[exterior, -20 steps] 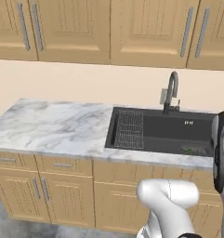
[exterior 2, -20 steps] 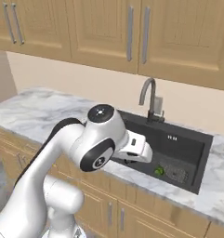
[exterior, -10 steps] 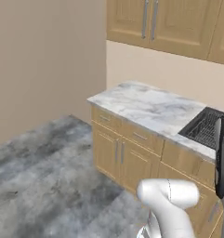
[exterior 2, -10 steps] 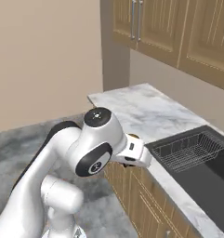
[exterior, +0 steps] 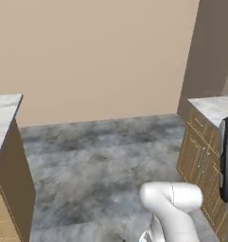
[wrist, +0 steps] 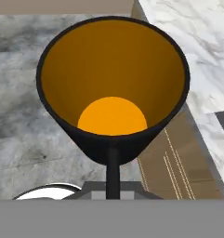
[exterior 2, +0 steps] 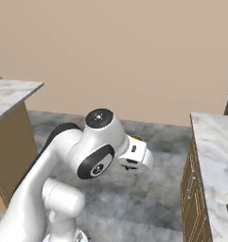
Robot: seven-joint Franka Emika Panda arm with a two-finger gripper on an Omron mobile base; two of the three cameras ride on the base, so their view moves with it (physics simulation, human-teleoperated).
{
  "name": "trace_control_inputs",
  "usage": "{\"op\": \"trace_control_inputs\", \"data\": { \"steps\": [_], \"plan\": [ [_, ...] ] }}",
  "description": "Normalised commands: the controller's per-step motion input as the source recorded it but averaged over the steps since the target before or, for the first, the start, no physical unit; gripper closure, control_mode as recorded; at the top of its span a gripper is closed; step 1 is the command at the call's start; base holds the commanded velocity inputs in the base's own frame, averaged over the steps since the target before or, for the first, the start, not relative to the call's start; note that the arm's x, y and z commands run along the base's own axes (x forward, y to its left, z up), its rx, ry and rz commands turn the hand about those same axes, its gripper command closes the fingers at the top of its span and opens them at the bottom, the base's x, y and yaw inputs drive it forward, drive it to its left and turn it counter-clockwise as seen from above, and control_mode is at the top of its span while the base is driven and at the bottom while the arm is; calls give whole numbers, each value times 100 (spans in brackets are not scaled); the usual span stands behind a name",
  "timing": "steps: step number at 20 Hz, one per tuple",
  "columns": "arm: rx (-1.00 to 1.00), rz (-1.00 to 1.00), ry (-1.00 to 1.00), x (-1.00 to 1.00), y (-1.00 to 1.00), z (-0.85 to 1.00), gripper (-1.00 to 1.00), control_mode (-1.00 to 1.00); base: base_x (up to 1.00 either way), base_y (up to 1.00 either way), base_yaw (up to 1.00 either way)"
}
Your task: Clear the mugs and bowl far away from the sink.
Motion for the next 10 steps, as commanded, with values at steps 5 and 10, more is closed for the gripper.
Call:
{"op": "trace_control_inputs", "data": {
  "steps": [5, 10],
  "plan": [
    [0, 0, 0, 0, 0, 0, 100, 100, -28, 14, 97],
    [0, 0, 0, 0, 0, 0, 100, 100, 13, 9, 86]
  ]
}}
